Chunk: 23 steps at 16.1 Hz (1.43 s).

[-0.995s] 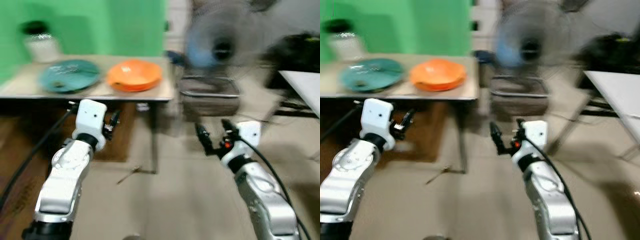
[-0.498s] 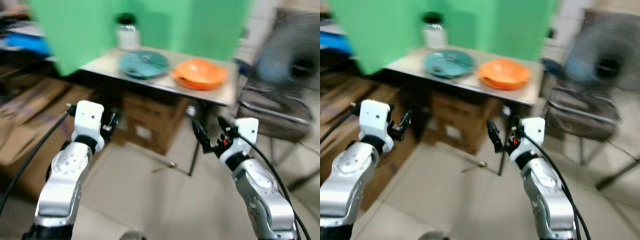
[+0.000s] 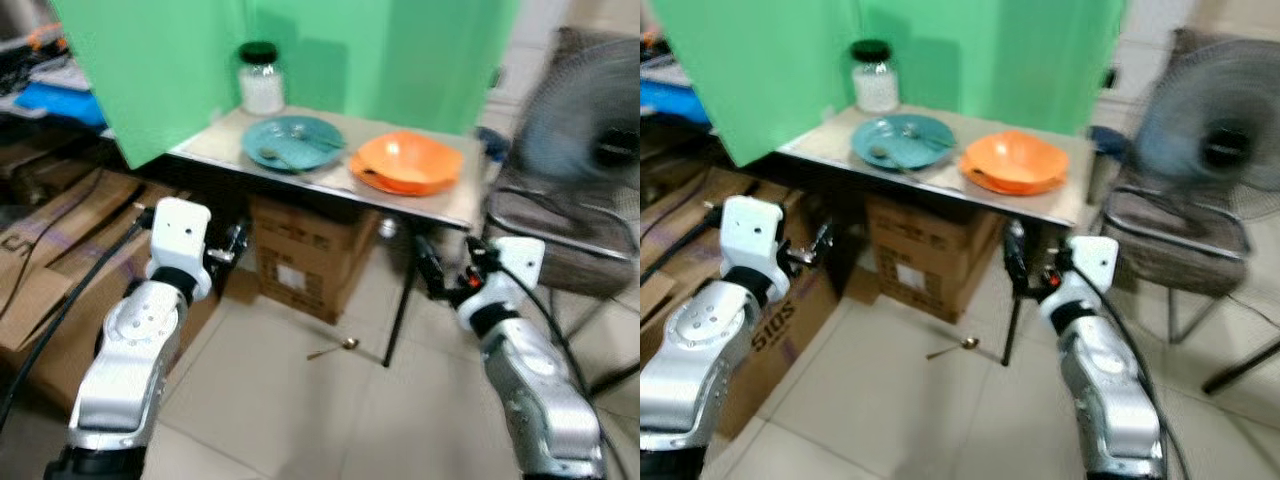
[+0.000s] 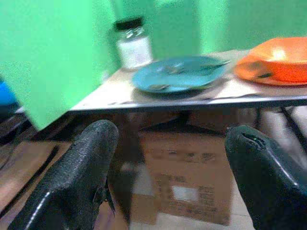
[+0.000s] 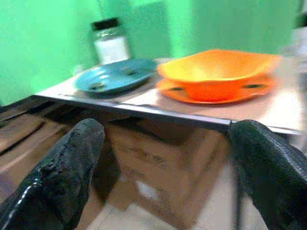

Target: Setting the table

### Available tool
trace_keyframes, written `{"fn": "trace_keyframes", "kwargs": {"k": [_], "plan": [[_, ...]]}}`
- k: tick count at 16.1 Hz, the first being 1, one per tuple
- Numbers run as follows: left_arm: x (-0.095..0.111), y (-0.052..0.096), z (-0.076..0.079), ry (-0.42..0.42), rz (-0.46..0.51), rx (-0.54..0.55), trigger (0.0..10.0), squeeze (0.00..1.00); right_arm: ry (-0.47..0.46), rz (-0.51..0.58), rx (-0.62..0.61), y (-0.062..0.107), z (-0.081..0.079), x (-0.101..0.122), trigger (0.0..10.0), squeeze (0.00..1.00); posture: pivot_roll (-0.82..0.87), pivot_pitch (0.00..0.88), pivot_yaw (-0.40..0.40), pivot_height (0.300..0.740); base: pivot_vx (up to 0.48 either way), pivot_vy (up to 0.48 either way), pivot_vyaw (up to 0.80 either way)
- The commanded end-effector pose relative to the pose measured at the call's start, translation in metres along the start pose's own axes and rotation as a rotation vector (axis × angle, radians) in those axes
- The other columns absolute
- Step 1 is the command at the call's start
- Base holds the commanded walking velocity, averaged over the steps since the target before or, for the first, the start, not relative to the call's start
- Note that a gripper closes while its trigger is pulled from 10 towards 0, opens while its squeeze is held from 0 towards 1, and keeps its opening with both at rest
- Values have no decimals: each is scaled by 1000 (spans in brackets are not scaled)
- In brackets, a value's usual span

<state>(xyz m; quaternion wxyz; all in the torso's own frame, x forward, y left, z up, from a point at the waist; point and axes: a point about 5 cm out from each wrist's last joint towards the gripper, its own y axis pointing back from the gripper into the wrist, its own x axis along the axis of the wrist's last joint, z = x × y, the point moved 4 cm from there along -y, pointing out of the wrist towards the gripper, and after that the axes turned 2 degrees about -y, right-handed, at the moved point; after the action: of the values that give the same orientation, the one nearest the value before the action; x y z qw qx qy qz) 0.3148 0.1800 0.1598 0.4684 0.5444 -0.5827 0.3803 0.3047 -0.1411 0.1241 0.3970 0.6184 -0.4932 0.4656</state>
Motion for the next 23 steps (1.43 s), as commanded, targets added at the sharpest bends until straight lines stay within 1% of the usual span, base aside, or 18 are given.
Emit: {"fn": "trace_keyframes", "kwargs": {"k": [1, 6, 9, 11, 12, 16, 18, 23], "plan": [[1, -2, 3, 2, 1, -14, 10000, 1000, 12, 8, -23, 1, 6, 4, 10000, 0, 52, 0, -19, 740, 360, 0, 0], [2, -2, 4, -11, 3, -24, 10000, 1000, 29, 43, -30, 0, 5, 8, 10000, 0, 55, 0, -20, 740, 361, 0, 0], [2, -2, 5, -27, 4, -31, 10000, 1000, 92, 49, -18, 0, 3, 9, 10000, 0, 63, 0, -22, 740, 361, 0, 0], [3, -2, 6, -44, 8, -37, 10000, 996, 111, 47, -6, -1, 0, 9, 10000, 0, 63, 0, -22, 740, 358, 0, 0], [4, -2, 6, -46, 10, -39, 10000, 1000, 117, 46, 14, -2, -4, 8, 10000, 0, 68, 0, -25, 740, 360, 0, 0], [4, -1, 7, -62, 12, -52, 10000, 1000, 122, 56, 27, -2, -8, 8, 10000, 0, 71, 0, -25, 740, 355, 0, 800], [5, -1, 9, -76, 15, -68, 10000, 1000, 106, 67, 13, -2, -5, 9, 10000, 0, 70, 0, -25, 740, 349, 0, 0], [5, -1, 10, -82, 15, -75, 10000, 1000, 111, 71, 38, -3, -7, 11, 10000, 0, 72, 0, -25, 740, 351, 0, 0]]}}
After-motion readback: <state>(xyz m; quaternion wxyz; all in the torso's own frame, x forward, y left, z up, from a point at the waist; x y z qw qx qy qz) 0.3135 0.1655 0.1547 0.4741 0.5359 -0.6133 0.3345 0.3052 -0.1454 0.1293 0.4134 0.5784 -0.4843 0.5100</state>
